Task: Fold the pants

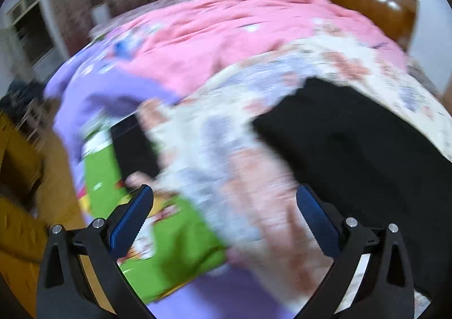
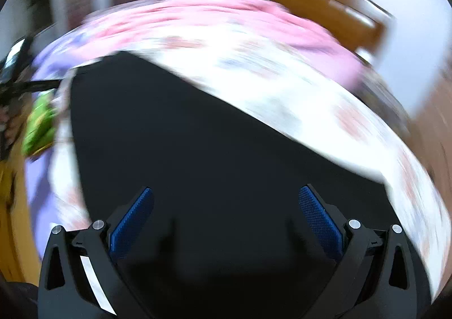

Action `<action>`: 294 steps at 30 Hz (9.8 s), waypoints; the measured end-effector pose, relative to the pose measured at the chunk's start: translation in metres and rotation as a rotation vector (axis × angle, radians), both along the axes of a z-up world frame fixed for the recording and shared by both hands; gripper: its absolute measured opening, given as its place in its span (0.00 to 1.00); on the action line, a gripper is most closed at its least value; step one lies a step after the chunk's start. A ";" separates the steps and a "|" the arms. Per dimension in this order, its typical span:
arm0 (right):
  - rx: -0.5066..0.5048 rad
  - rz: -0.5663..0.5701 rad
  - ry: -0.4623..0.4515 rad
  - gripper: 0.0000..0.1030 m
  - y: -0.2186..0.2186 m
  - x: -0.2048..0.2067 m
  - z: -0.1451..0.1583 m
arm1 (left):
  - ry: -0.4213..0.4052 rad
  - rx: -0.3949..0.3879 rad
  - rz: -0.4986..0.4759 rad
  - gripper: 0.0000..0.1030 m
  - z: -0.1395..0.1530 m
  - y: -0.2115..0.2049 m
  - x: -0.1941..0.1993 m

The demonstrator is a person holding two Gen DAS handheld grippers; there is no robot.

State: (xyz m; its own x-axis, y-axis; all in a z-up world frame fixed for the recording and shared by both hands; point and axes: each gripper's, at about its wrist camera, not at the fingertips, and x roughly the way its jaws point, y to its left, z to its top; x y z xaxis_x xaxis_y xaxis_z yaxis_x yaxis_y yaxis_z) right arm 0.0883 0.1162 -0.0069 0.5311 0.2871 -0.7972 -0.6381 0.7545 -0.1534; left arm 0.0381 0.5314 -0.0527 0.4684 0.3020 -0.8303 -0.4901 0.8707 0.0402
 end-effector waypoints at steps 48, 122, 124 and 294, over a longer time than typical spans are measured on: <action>0.257 0.200 0.133 0.47 0.225 0.051 -0.046 | -0.206 -0.471 -0.147 0.97 0.013 0.029 0.086; 0.419 -0.390 0.126 0.90 -0.179 0.020 0.010 | -0.490 -0.100 -0.804 0.18 0.138 -0.321 0.018; 0.449 -0.459 0.099 0.90 -0.214 0.003 0.013 | -0.457 -0.078 -0.859 0.18 0.119 -0.357 0.015; 0.110 -0.458 0.091 0.94 -0.255 -0.079 -0.017 | -0.219 -0.048 -1.061 0.98 0.043 -0.426 0.058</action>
